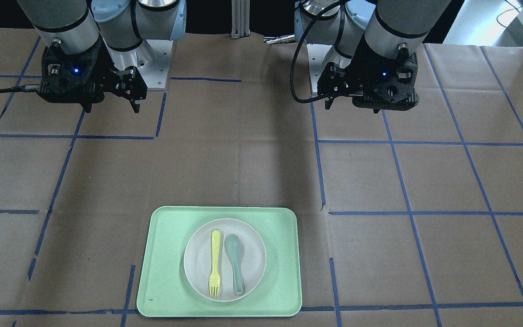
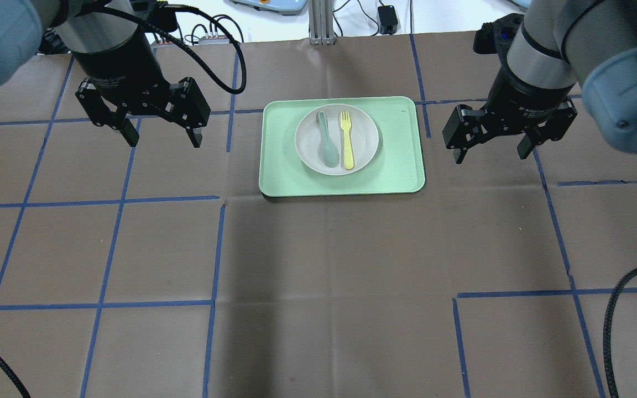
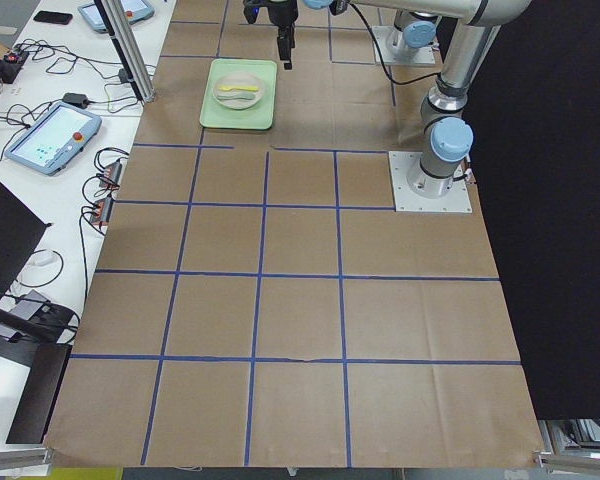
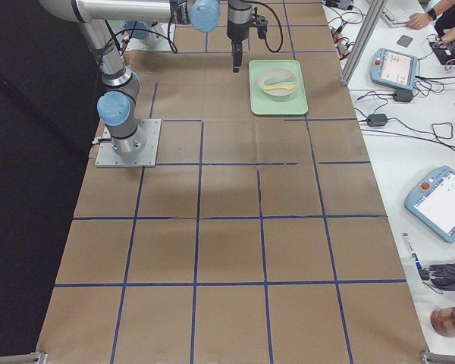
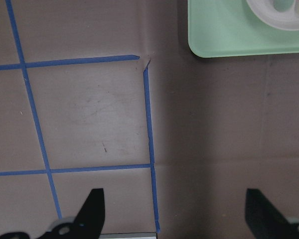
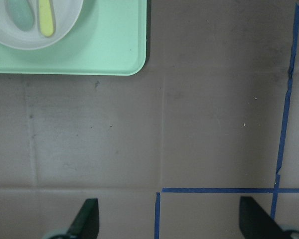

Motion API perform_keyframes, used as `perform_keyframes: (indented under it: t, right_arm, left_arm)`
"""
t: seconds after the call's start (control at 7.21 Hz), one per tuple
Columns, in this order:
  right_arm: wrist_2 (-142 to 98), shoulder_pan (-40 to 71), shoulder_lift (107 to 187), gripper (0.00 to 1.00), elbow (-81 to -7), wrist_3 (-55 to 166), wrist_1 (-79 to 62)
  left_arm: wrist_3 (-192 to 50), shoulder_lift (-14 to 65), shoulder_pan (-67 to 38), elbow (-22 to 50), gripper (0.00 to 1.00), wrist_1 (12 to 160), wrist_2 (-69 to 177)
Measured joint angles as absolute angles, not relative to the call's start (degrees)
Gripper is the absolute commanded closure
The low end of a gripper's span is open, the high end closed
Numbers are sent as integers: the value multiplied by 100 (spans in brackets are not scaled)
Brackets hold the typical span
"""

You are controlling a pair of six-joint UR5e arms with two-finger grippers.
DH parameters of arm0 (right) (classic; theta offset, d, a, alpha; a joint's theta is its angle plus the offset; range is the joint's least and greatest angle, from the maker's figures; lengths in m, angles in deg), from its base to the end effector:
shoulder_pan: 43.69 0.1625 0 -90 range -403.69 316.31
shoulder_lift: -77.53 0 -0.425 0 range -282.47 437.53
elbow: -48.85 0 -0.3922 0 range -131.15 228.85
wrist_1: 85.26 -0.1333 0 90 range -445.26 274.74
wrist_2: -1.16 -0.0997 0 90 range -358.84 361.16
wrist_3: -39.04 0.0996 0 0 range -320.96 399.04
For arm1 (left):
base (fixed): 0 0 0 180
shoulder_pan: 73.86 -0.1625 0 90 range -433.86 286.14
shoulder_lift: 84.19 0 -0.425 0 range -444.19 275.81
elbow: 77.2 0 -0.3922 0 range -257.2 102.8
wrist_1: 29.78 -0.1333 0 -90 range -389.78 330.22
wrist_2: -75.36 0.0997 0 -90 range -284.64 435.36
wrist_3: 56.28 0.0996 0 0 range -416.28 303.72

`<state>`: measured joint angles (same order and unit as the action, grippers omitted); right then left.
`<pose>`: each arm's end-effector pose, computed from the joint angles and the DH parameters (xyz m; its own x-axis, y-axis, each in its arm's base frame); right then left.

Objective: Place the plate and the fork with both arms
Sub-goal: 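Move the right gripper over the yellow fork on the plate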

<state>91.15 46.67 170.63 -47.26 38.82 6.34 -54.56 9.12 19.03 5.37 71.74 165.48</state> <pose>0.1362 -0.4650 0.4643 -0.9999 -0.0101 -0.0003 -0.0101 0.9996 0.0246 -0.1582 -0.4944 0.5034 -0.9968 0.0804 0.0018 0.0800 0.9884 0.1288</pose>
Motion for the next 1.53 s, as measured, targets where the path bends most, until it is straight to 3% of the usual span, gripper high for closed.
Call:
perform_keyframes:
  t: [0.42, 1.11, 1.53]
  right_arm:
    - [8785, 4902, 16465, 0, -4425, 4303, 1403]
    - [8902, 5757, 14304, 0, -2683, 5257, 1474]
    - [8925, 5828, 13511, 0, -2449, 5459, 1973]
  left_arm:
    - [-5422, 893, 1886, 750, 0, 7117, 16552]
    - [-5393, 877, 1873, 886, 0, 6998, 16535]
    - [-5399, 908, 1863, 811, 0, 6997, 16543]
